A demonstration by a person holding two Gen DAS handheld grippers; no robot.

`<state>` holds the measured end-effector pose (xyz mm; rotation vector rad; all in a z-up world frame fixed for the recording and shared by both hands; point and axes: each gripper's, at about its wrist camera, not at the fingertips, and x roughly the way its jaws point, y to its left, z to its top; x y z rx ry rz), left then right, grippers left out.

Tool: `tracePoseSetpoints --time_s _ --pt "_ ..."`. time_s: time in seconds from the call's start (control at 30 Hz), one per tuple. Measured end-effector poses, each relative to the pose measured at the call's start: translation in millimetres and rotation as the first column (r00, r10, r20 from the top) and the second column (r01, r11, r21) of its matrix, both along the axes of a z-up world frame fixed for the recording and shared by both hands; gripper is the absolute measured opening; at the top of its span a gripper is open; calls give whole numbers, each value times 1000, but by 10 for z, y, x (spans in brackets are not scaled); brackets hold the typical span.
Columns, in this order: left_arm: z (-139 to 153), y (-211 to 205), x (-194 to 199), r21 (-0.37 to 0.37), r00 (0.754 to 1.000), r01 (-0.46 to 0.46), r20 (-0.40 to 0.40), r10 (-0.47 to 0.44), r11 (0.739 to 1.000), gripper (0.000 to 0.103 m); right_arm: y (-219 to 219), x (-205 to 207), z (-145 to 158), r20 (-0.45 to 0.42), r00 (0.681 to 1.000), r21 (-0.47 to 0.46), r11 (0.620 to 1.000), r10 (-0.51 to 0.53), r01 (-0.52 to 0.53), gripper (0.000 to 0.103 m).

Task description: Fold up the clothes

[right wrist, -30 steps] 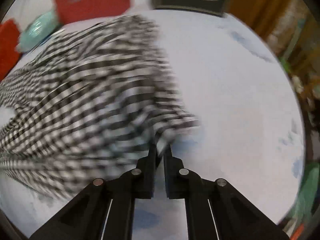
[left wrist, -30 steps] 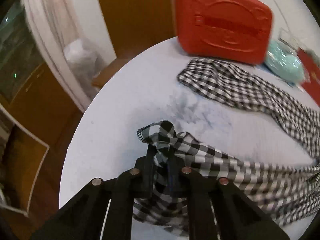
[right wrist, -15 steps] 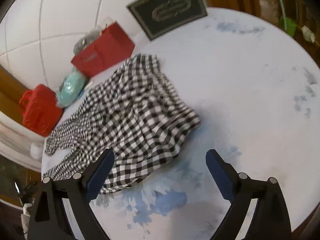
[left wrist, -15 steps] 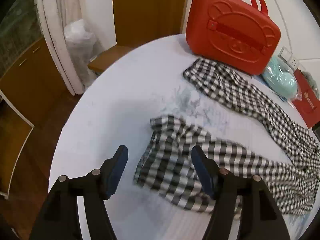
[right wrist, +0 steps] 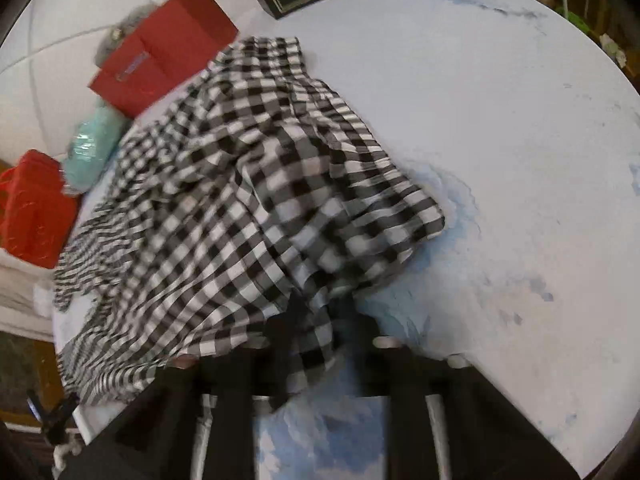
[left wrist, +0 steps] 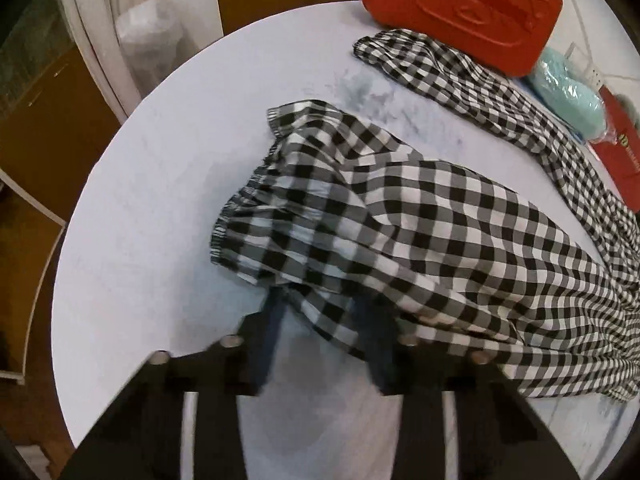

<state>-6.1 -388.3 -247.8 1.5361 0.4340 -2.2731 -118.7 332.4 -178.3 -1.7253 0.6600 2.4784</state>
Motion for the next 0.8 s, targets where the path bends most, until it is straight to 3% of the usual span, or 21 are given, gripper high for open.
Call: tracePoseSetpoints --time_s 0.03,0.07,0.23,0.37,0.43,0.5,0.53,0.57,0.6,0.63,0.67,0.8 --pt "9 9 -22 12 1000 -6 1 6 1000 9 -26 -18 -22 2 1000 14 1000 10 -10 11" --pt "17 15 -50 29 1000 -13 4 12 999 4 -49 -25 -19 0 1000 32 999 21 -21 7" --pt "167 1 5 13 1000 -13 15 13 1000 4 111 361 416 -86 996 124 992 -1 12 2" --pt "51 -62 14 3 997 12 78 -12 1000 10 381 635 254 26 1000 143 990 -17 13 2" --pt "121 -43 -42 -4 997 35 68 -34 999 14 435 697 253 12 1000 109 994 -22 20 2" --pt "343 -15 -122 -11 999 48 0 -48 999 22 444 720 379 -41 999 88 996 -16 20 6" --pt "472 4 -192 -17 997 57 -44 -57 998 43 430 708 473 -75 997 83 996 -8 14 13" --pt "604 28 -280 -24 993 69 -91 -71 997 67 396 666 576 -110 994 77 997 9 0 34" --pt "716 49 -363 -32 987 82 -134 -85 996 73 352 593 665 -135 990 66 998 28 -19 49" --pt "809 62 -450 -39 980 97 -170 -103 994 75 304 484 738 -155 987 55 998 49 -41 76" --pt "874 59 -565 -45 974 112 -193 -119 993 75 253 371 804 -174 982 47 997 70 -63 85" --pt "997 -20 -1179 -42 960 137 -242 -143 990 75 72 -153 942 -204 971 69 992 121 -109 86"
